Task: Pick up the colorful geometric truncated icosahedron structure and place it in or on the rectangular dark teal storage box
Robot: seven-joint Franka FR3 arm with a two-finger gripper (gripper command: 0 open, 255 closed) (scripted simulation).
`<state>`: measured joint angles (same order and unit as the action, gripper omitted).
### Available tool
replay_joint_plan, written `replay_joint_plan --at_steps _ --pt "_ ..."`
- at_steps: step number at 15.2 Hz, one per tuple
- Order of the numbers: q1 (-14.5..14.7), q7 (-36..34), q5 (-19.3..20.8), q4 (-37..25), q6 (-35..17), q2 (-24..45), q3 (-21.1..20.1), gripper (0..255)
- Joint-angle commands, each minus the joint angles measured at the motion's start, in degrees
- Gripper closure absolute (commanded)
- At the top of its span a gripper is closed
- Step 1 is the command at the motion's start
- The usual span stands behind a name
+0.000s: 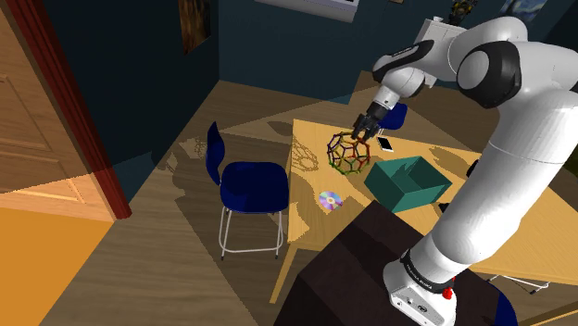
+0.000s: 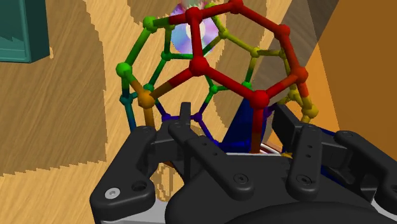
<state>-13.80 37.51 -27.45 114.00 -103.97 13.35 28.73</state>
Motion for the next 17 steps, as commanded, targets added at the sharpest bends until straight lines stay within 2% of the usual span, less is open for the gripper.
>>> replay_joint_plan --at_steps 1,17 --pt "0.1 -0.8 0.6 -0.8 1.4 -1.0 0.2 255" --pt "0.3 -5.9 3.7 -7.3 11.0 -5.9 0.8 255"
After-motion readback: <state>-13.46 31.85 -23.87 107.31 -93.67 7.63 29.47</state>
